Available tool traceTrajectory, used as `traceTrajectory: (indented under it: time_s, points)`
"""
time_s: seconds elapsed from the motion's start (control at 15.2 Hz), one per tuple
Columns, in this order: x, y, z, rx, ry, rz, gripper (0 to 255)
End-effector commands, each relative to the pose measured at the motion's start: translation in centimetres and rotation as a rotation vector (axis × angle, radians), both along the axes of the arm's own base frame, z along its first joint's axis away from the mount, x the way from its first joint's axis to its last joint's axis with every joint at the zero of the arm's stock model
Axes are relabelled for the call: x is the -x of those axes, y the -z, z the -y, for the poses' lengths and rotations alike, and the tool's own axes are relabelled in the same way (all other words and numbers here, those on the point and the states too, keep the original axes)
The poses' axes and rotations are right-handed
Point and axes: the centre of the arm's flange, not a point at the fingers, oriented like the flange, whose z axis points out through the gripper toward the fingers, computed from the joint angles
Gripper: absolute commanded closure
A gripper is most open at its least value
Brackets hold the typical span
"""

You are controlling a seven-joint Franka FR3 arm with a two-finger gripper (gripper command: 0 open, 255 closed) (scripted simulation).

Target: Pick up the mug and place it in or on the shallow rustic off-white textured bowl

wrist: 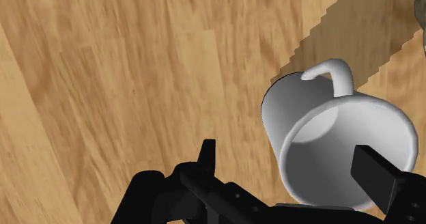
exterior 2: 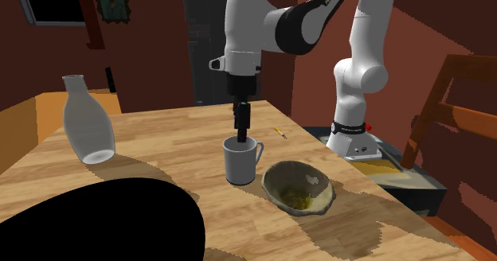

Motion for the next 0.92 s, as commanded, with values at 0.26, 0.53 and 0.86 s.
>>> traceTrajectory:
  time_s: [0.26, 0.53, 0.86]
  points:
    - [-0.2, 3.1, -0.5, -0.001, 0.000, 0.000, 0]
    - [-0.3, 3.4, -0.6, -0.001, 0.000, 0.000, 0]
    - [-0.3, 3.4, -0.6, -0.001, 0.000, 0.000, 255]
